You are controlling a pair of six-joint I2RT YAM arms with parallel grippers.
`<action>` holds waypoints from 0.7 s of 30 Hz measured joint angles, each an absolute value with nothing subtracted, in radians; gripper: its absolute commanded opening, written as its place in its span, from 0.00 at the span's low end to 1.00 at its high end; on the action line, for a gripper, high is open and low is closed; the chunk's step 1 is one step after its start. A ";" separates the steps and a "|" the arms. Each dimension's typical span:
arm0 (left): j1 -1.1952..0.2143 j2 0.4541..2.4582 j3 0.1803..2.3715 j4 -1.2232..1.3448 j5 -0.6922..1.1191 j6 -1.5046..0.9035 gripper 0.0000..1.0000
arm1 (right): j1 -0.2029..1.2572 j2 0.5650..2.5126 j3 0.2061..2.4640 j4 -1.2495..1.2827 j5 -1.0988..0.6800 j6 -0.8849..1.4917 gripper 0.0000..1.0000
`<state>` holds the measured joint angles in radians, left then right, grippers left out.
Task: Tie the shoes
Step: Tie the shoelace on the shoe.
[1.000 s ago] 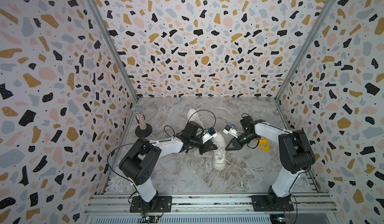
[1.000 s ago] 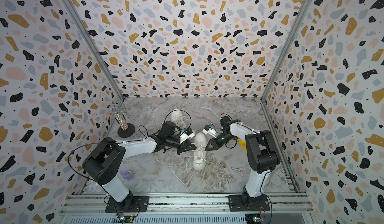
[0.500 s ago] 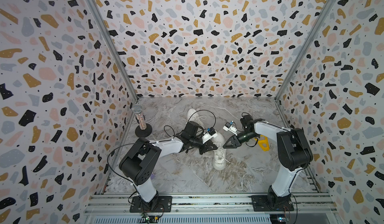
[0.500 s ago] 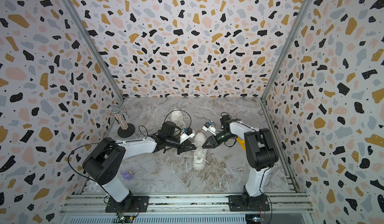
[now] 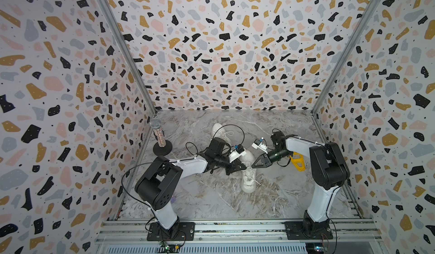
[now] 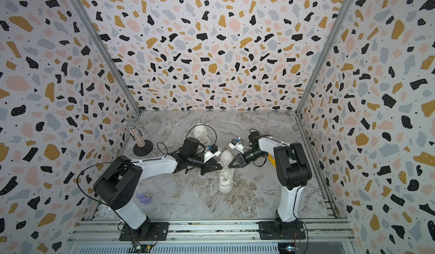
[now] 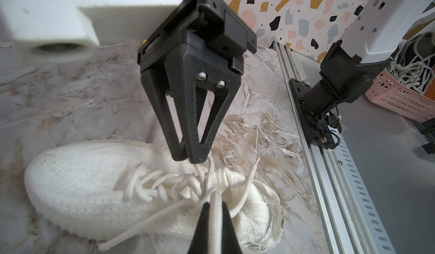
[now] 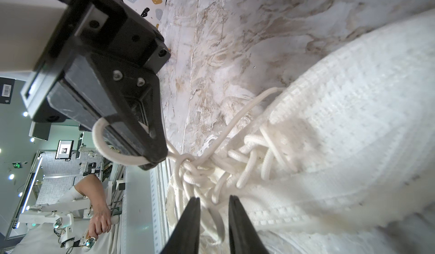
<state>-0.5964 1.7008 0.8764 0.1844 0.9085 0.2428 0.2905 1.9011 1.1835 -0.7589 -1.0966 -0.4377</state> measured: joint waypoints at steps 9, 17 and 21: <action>-0.596 1.701 0.876 0.184 0.908 0.243 0.00 | 0.300 1.919 1.185 -0.778 -1.107 -0.450 0.17; -0.596 1.701 0.876 0.184 0.908 0.243 0.00 | 0.300 1.924 1.187 -0.787 -1.110 -0.452 0.00; -0.596 1.701 0.876 0.184 0.908 0.243 0.00 | 0.300 1.923 1.187 -0.789 -1.088 -0.446 0.00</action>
